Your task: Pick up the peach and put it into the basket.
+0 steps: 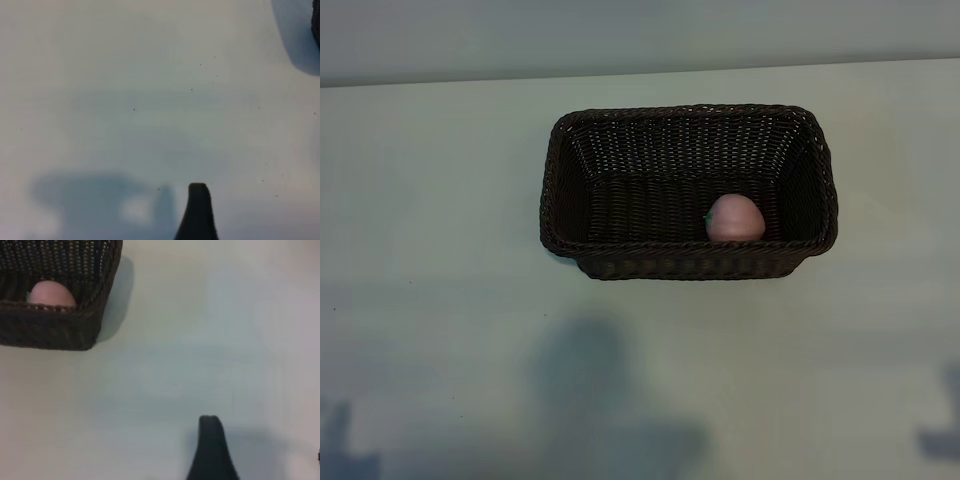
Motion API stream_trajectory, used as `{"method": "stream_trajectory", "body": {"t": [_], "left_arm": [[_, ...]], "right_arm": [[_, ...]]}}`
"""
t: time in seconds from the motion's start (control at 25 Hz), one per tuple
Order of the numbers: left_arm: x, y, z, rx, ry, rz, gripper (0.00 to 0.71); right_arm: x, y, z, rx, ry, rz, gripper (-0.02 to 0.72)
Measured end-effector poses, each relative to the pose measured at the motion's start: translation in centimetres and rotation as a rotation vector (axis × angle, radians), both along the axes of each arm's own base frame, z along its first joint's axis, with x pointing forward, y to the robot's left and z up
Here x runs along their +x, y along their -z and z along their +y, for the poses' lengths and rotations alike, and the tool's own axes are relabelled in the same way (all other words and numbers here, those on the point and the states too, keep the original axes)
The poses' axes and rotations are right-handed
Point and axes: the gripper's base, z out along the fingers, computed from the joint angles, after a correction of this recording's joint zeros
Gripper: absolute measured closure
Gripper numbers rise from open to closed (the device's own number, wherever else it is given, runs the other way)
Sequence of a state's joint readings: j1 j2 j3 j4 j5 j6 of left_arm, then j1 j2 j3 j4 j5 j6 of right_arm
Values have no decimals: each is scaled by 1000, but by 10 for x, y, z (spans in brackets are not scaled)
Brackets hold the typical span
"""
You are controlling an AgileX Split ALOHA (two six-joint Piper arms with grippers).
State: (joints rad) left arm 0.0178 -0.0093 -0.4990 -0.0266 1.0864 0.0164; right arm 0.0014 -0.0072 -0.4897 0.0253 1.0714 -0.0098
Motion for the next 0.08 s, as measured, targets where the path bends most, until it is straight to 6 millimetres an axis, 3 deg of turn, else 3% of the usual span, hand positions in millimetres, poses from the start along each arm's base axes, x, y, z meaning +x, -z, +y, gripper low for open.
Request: {"method": "stream_trajectory", "body": {"t": [0.08], "left_arm": [[0,0,0,0,0,0,118]], "right_arm": [[0,0,0,0,0,0,215]]}}
